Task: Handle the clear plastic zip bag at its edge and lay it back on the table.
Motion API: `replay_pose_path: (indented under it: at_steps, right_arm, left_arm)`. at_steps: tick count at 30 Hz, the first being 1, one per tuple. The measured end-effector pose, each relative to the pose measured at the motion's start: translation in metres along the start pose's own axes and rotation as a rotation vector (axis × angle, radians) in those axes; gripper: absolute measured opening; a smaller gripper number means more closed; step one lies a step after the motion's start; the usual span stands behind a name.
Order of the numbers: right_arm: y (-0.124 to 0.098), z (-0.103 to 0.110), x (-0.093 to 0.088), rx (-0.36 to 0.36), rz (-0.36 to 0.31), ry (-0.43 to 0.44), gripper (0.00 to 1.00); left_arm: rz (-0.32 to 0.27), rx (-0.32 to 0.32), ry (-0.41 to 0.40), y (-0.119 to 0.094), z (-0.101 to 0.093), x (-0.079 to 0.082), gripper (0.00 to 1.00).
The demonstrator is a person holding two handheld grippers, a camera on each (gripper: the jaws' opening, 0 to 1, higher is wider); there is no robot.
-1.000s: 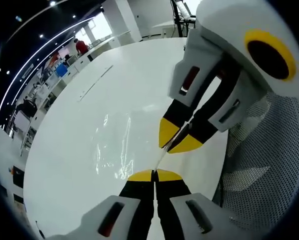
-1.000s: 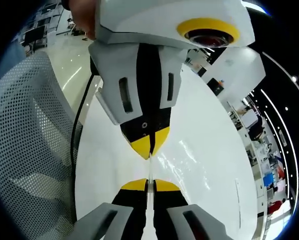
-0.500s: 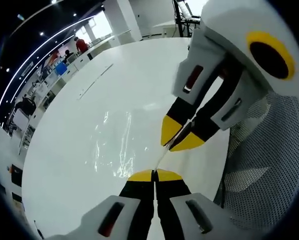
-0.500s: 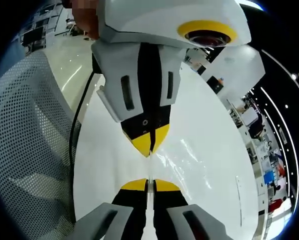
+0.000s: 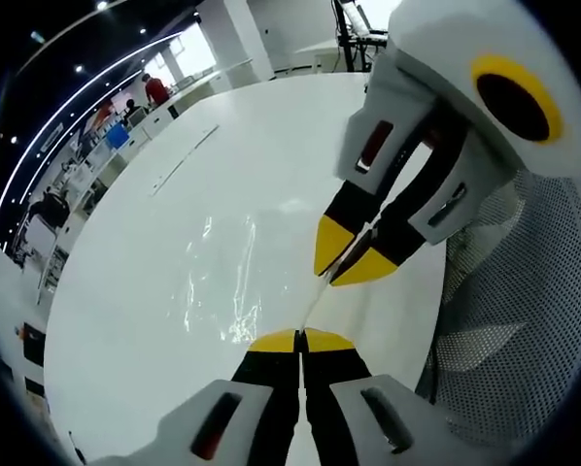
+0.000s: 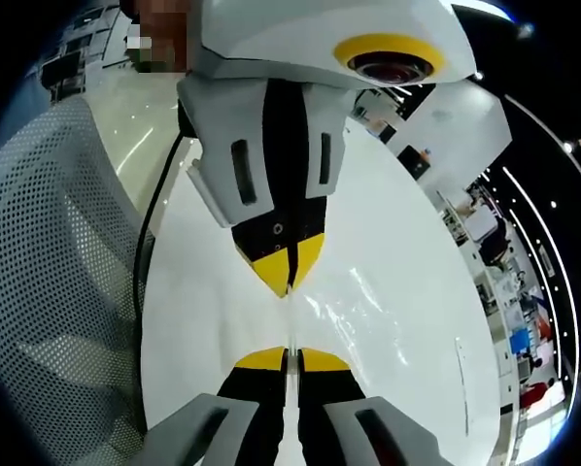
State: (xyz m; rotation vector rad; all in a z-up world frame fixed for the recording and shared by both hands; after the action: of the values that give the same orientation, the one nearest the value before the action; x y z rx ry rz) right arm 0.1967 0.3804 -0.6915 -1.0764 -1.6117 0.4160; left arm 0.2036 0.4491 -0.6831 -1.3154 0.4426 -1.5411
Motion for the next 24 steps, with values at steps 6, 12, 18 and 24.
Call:
replay_pose_path:
  at_steps: [6,12,18,24]
  right_arm:
    - [-0.0001,0.0002,-0.0024,0.004,0.004,0.001,0.00]
    - [0.0006,0.0003,-0.0033,0.006,0.006,-0.004,0.00]
    - [0.0010,-0.0002,-0.0046,0.006,0.008,-0.004,0.00]
    - [0.0006,0.0000,-0.0064,0.006,0.014,-0.005,0.00]
  left_arm:
    - [0.001,-0.002,-0.010,0.0005,0.0002,-0.0024,0.00]
    - [0.003,-0.002,-0.016,0.0003,0.0002,-0.0037,0.00]
    - [0.004,-0.004,-0.019,0.0017,0.0008,-0.0060,0.00]
    - [0.004,-0.008,-0.024,0.0011,0.0006,-0.0062,0.00]
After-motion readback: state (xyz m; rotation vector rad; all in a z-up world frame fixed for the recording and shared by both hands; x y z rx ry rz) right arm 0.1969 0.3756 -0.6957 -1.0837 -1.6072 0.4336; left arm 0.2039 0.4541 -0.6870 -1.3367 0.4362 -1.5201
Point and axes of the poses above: the point that each gripper's makers call its tool centre point, and the gripper's own axes: y roughly forward along the fingers, z roughly to its left, x roughly out of its top, the point moved 4 cm from there along -y, roughly backward along the fingers, and after that the axes turned 11 degrees about y, right-handed, at the moved point
